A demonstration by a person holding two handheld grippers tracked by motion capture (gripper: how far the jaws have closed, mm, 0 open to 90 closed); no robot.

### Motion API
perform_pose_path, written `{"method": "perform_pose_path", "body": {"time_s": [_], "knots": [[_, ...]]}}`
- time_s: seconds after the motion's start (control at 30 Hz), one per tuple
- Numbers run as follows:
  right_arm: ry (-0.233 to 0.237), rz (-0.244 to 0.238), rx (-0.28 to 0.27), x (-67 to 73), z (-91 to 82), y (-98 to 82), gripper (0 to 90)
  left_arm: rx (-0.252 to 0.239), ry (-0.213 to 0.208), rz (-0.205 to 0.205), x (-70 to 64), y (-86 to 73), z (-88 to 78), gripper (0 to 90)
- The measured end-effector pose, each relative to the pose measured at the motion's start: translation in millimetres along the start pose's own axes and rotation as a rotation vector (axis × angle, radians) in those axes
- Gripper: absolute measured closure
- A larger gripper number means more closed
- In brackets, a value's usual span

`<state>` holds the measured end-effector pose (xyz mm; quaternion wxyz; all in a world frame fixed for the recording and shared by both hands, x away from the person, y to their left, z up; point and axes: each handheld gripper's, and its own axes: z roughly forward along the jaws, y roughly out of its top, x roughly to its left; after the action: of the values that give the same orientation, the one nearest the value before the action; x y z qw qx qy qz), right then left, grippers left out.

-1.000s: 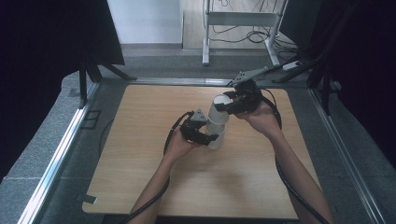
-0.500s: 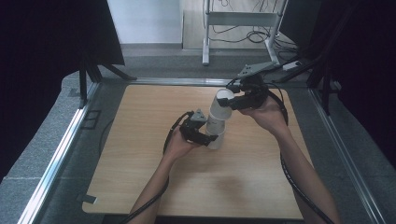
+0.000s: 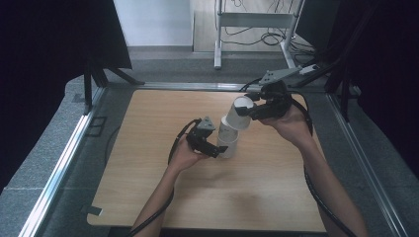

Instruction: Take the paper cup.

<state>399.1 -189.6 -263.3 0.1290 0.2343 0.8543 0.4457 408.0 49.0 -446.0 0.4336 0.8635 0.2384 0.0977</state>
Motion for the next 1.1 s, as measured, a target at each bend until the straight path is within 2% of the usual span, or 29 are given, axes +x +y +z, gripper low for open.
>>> {"method": "perform_pose_path", "body": {"time_s": [0.6,0.7,1.1], "knots": [[0.0,-0.013,-0.006,7.4,-15.2,-22.3,37.0,-0.015,-0.005,0.009,-12.4,-16.5,-20.6,4.2],[0.0,-0.006,-0.011,6.7,-18.8,-30.7,37.0,-0.011,-0.002,0.02,-15.9,-18.4,-23.2,4.2],[0.011,0.001,-0.024,11.3,-21.8,-58.9,37.0,-0.022,-0.025,0.023,-29.8,-26.5,-28.0,4.2]]}}
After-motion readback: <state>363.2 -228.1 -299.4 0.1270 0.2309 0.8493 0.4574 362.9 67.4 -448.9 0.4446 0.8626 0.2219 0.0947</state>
